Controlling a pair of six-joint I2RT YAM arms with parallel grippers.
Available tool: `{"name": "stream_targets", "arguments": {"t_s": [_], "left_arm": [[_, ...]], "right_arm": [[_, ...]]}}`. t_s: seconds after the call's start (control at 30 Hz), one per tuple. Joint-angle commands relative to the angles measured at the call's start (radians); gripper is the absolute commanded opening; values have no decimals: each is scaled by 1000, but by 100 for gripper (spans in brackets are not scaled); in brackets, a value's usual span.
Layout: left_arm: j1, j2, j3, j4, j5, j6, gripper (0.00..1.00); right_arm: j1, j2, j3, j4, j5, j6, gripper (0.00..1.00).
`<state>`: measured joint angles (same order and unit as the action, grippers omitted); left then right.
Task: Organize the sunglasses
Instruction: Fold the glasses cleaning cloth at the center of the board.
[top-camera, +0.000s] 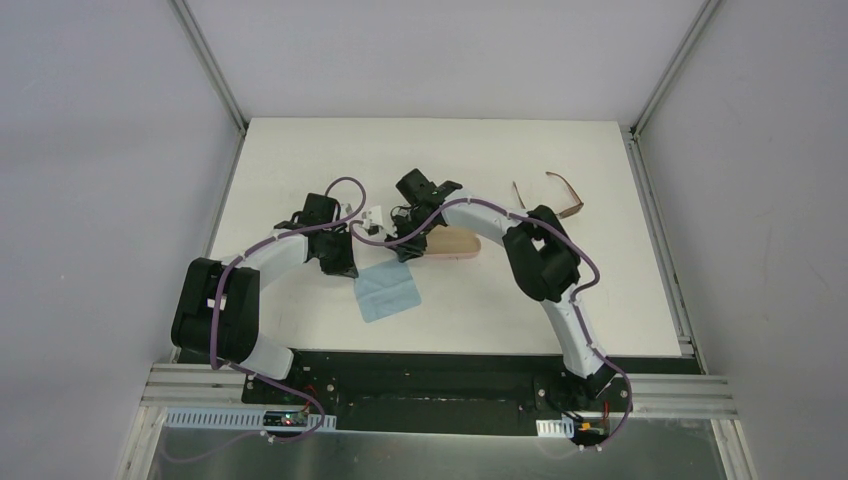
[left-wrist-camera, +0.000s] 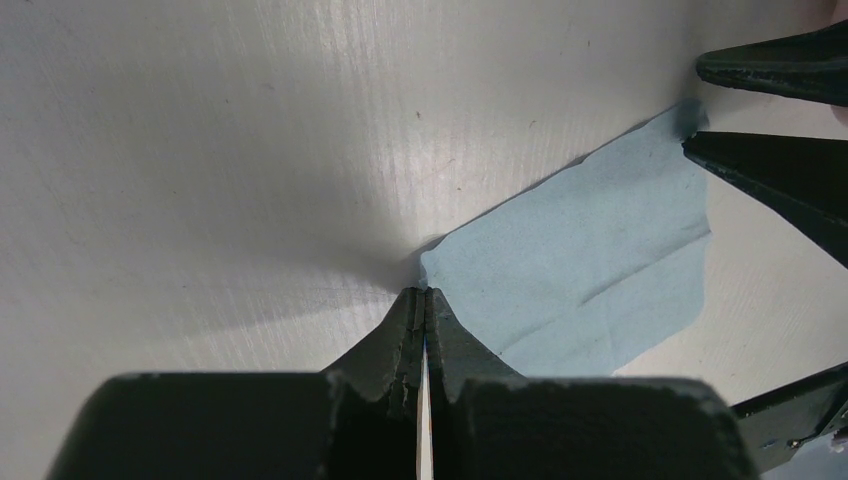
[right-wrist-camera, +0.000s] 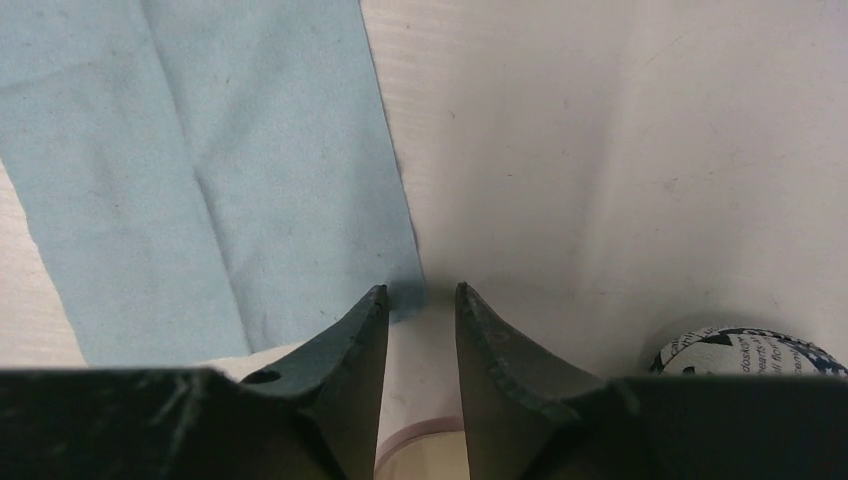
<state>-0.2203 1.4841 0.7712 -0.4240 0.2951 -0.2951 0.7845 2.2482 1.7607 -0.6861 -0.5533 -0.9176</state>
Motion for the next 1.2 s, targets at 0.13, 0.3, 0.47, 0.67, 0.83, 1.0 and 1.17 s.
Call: {"name": "stream_targets", "arguments": {"t_s": [0.13,0.3,0.47,0.67,0.83,1.0,1.17], "left_arm": [[15,-13,-4,31,23,22,0],[16,-23,-4,40,28,20,0],[16,-21,-6,42,34,20,0],[18,-21,-6,42,38,20,0],[18,-23,-9,44,38,20,0],[18,-22,-7,44,36,20,0],[18,-21,-7,44,38,21,0]], "right_arm": [[10,43,75,-59,-36,-22,25],[11,47,91,-119,-60,-44,17],[5,35,90,-114,-67,3,27],[-3,22,89,-80,-72,42,36],[-1,45,91,-74,-48,49,33],[-1,57,91,-87,-41,47,26],[-1,55,92,-110,-44,40,20]]}}
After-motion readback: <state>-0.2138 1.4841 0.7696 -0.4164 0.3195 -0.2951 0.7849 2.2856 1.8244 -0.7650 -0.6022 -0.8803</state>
